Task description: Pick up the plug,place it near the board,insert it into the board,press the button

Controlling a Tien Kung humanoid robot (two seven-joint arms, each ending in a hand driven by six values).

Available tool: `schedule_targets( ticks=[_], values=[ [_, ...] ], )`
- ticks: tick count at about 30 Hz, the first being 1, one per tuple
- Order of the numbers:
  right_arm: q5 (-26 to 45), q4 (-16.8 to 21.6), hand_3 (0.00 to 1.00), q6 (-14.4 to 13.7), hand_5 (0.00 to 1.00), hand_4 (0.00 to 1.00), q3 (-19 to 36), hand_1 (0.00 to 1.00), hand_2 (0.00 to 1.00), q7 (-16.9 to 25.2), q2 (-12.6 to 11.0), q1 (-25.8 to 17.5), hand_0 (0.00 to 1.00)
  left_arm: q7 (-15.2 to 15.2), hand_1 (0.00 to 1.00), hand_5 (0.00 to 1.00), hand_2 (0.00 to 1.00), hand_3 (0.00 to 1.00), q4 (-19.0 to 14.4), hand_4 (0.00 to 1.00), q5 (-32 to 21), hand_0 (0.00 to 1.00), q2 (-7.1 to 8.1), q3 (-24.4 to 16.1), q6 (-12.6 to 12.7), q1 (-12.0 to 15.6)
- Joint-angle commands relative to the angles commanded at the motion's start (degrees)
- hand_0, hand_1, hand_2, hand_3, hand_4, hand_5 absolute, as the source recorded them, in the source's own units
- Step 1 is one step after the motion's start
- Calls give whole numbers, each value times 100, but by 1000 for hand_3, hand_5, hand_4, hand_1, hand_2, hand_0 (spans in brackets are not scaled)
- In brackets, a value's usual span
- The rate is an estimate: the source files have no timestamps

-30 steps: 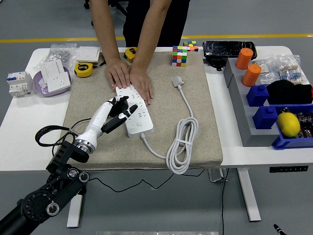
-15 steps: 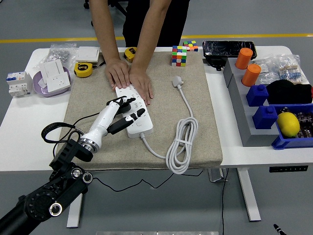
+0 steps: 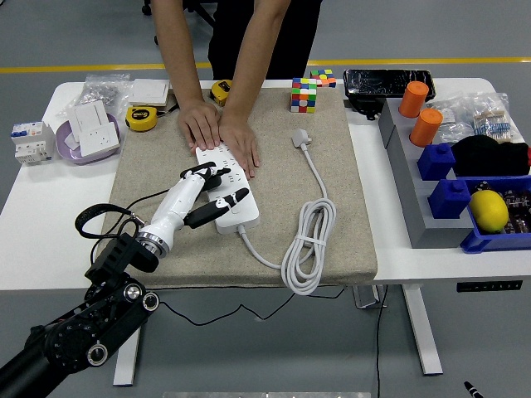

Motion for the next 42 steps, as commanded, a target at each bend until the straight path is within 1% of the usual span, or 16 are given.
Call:
schedule_targets(
  ticks=[10, 15, 19, 21, 22, 24, 25, 27, 28, 30, 33, 34, 36, 39, 40, 42],
  values=[
    [22, 0, 756, -2, 998, 998, -20, 736, 728, 4, -1, 7, 803, 16, 939, 998, 868, 868, -62, 998, 133, 998, 32, -26, 5, -21],
    [18, 0, 756, -3, 998, 998, -6, 736, 728, -3, -2, 3, 803, -31, 939, 998, 868, 868, -247, 998, 227, 998, 59, -23, 74, -37],
    [25, 0, 756, -5, 998, 998, -3, 735, 728, -4, -6, 2, 802, -62, 932, 998, 854, 859, -643, 998, 318, 995, 100, 29, 189, -16],
    [35, 0, 756, -5, 998, 998, -10, 735, 728, -1, -8, 7, 802, -28, 932, 998, 854, 859, -936, 998, 356, 995, 137, 87, 200, -4],
    [39, 0, 756, -5, 998, 998, -13, 736, 728, -1, -10, 11, 802, 7, 907, 974, 835, 845, -1074, 998, 390, 957, 152, 120, 191, 0],
    [45, 0, 756, -7, 998, 998, -14, 736, 728, 0, -11, 20, 802, 233, 907, 974, 835, 845, -1429, 998, 593, 957, 197, 211, 133, 24],
    [50, 0, 756, -7, 998, 998, -17, 736, 728, 1, -11, 23, 802, 344, 907, 974, 835, 845, -1548, 998, 686, 957, 208, 233, 103, 35],
    [55, 0, 756, -10, 998, 998, -16, 736, 728, 3, -13, 28, 802, 740, 907, 974, 835, 845, -1805, 998, 1036, 957, 235, 284, -132, 74],
    [58, 0, 756, -10, 998, 998, -17, 736, 728, 3, -14, 28, 803, 924, 437, 408, 477, 844, -1910, 756, 1197, 432, 248, 308, -292, 87],
    [55, 0, 756, -10, 998, 998, -10, 736, 728, 2, -16, 31, 803, 1371, 437, 408, 477, 844, -2047, 756, 1566, 432, 276, 368, -712, 100],
    [61, 0, 756, -11, 998, 998, -14, 736, 728, 4, -16, 33, 803, 1806, 437, 408, 477, 844, -2060, 756, 1792, 432, 292, 415, -1149, 103],
    [65, 0, 756, -11, 998, 998, -17, 735, 728, 5, -16, 35, 802, 1897, 68, 185, 166, 878, -2042, 535, 1821, 194, 293, 417, -1220, 106],
    [78, 0, 756, -11, 998, 998, -29, 735, 728, 9, -16, 37, 802, 2025, 68, 185, 166, 878, -2021, 535, 1841, 194, 296, 413, -1322, 114],
    [71, 0, 756, -12, 998, 998, -21, 735, 728, 5, -18, 31, 802, 2220, 68, 185, 166, 878, -2018, 535, 1796, 194, 304, 423, -1573, 104],
    [68, 0, 756, -11, 998, 998, -18, 736, 728, 4, -19, 30, 803, 2248, 49, 69, 148, 870, -2011, 506, 1781, 161, 302, 428, -1619, 99],
    [67, 0, 756, -11, 998, 998, -17, 736, 728, 3, -19, 28, 803, 2294, 49, 69, 148, 870, -1957, 506, 1748, 161, 290, 449, -1691, 83]
  ],
)
